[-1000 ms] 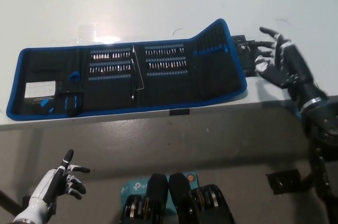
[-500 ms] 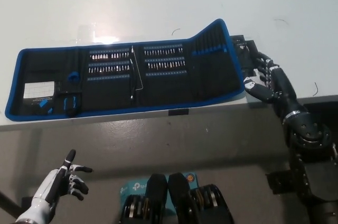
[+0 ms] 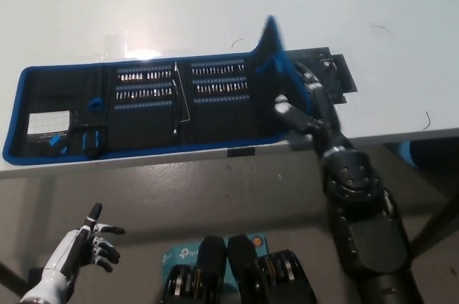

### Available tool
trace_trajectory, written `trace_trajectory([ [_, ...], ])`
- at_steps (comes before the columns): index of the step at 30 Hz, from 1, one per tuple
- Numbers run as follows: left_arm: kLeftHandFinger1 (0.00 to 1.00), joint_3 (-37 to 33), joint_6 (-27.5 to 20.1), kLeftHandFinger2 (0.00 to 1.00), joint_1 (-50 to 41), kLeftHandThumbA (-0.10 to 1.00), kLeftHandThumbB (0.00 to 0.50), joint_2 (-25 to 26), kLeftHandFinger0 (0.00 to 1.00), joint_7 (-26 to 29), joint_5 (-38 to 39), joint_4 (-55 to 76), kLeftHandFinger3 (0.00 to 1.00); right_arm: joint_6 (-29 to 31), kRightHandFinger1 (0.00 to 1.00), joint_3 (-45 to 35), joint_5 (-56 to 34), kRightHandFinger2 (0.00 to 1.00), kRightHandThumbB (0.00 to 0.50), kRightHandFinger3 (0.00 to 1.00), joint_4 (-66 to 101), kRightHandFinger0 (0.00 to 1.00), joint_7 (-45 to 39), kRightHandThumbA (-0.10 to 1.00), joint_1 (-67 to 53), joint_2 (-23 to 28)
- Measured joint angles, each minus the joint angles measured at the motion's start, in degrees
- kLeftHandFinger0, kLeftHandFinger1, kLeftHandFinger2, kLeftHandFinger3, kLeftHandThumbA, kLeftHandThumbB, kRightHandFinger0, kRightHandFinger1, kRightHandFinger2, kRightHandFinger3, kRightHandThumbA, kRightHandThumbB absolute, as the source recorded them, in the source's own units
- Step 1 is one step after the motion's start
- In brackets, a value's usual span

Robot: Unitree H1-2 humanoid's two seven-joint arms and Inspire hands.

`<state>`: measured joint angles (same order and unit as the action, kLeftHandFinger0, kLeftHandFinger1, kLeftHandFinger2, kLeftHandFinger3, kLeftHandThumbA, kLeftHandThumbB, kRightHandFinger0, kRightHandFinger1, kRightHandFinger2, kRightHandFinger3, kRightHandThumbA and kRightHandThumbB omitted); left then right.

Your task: The robot uses its right hand to lift an edge of the toolkit kept in middle of the desk and make one fold in it

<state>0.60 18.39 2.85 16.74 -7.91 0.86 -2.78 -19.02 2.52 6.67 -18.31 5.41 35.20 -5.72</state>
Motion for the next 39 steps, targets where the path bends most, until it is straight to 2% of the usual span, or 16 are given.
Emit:
trace_trajectory([
  [2, 0.39, 0.00, 0.00, 0.30, 0.14, 1.00, 0.496, 0.00, 0.41, -0.02, 0.03, -0.01, 0.53, -0.16, 1.00, 1.07, 0.59, 1.00, 0.141, 1.00, 0.70, 1.00, 0.37, -0.10, 0.36, -0.67],
  [7, 0.38, 0.05, 0.01, 0.29, 0.37, 1.00, 0.490, -0.01, 0.37, -0.12, 0.06, -0.01, 0.49, -0.99, 1.00, 1.47, 1.52, 1.00, 0.088, 1.00, 0.97, 1.00, 1.49, -0.10, 0.29, -2.88],
  [8, 0.38, 0.06, 0.02, 0.30, 0.41, 1.00, 0.489, -0.01, 0.38, -0.13, 0.06, 0.00, 0.50, -1.00, 1.00, 1.50, 1.72, 1.00, 0.115, 1.00, 0.92, 0.91, 1.80, -0.10, 0.18, -3.15],
  [9, 0.39, 0.09, 0.03, 0.30, 0.40, 1.00, 0.490, -0.01, 0.40, -0.13, 0.06, 0.01, 0.49, -0.96, 0.64, 1.50, 1.90, 0.75, 0.067, 1.00, 0.82, 0.52, 2.00, -0.10, -0.01, -3.31],
  [10, 0.39, 0.11, 0.04, 0.30, 0.41, 1.00, 0.490, -0.01, 0.41, -0.13, 0.06, 0.01, 0.49, -0.81, 0.48, 1.42, 1.96, 0.61, 0.075, 1.00, 0.62, 0.36, 2.28, -0.10, -0.16, -3.38],
  [11, 0.39, 0.11, 0.05, 0.30, 0.44, 1.00, 0.494, -0.02, 0.40, -0.15, 0.06, 0.01, 0.49, -0.53, 0.12, 1.33, 1.98, 0.25, 0.057, 1.00, 0.25, 0.03, 2.55, -0.10, -0.40, -3.40],
  [12, 0.38, 0.11, 0.04, 0.31, 0.50, 1.00, 0.499, -0.02, 0.39, -0.17, 0.06, 0.01, 0.50, -0.01, 0.00, 1.25, 2.06, 0.00, 0.026, 0.75, -0.10, 0.00, 2.97, -0.10, -0.66, -3.35],
  [14, 0.38, 0.11, 0.04, 0.30, 0.57, 1.00, 0.500, -0.02, 0.39, -0.27, 0.06, 0.01, 0.50, 1.79, 0.00, 1.21, 2.59, 0.00, 0.030, 0.66, -1.00, 0.00, 4.24, -0.10, -1.02, -2.98],
  [15, 0.38, 0.11, 0.03, 0.30, 0.59, 1.00, 0.500, -0.03, 0.39, -0.30, 0.06, 0.01, 0.51, 2.70, 0.02, 1.18, 2.98, 0.06, 0.001, 0.34, -1.39, 0.00, 4.90, -0.10, -1.20, -2.70],
  [16, 0.37, 0.11, 0.03, 0.29, 0.58, 1.00, 0.500, -0.03, 0.37, -0.31, 0.06, -0.01, 0.51, 3.81, 0.08, 1.35, 3.75, 0.25, 0.000, 0.23, -2.03, 0.00, 5.92, -0.10, -1.30, -2.27],
  [17, 0.37, 0.09, 0.03, 0.30, 0.59, 1.00, 0.500, -0.04, 0.37, -0.31, 0.06, 0.00, 0.51, 4.76, 0.14, 1.59, 4.37, 0.39, 0.005, 0.22, -2.46, 0.00, 6.67, -0.10, -1.42, -1.76],
  [19, 0.37, 0.08, 0.01, 0.29, 0.59, 1.00, 0.500, -0.04, 0.36, -0.33, 0.06, -0.01, 0.51, 6.58, 0.15, 1.98, 5.59, 0.44, 0.000, 0.24, -3.40, 0.00, 8.22, -0.10, -1.73, -0.79],
  [20, 0.37, 0.08, 0.00, 0.29, 0.57, 1.00, 0.500, -0.04, 0.36, -0.35, 0.06, -0.02, 0.50, 7.62, 0.13, 2.19, 6.28, 0.44, 0.026, 0.28, -3.87, 0.00, 9.08, -0.10, -1.98, -0.28],
  [24, 0.37, 0.09, -0.03, 0.30, 0.50, 1.00, 0.500, -0.04, 0.37, -0.49, 0.13, -0.01, 0.52, 10.71, 0.08, 2.73, 8.50, 0.40, 0.050, 0.29, -4.94, 0.00, 11.85, -0.10, -3.03, 1.00],
  [29, 0.37, 0.10, -0.25, 0.30, 0.41, 1.00, 0.491, -0.04, 0.37, -0.68, 0.43, 0.00, 0.53, 14.89, 0.00, 3.60, 11.28, 0.24, 0.112, 0.28, -5.76, 0.00, 15.22, -0.10, -3.30, 2.16],
  [39, 0.40, -0.03, -0.74, 0.32, 0.44, 1.00, 0.500, -0.03, 0.40, -1.84, 0.70, 0.08, 0.57, 20.32, 0.00, 6.29, 13.41, 0.21, 0.057, 0.23, -5.86, 0.00, 16.36, -0.10, -3.43, 2.49],
])
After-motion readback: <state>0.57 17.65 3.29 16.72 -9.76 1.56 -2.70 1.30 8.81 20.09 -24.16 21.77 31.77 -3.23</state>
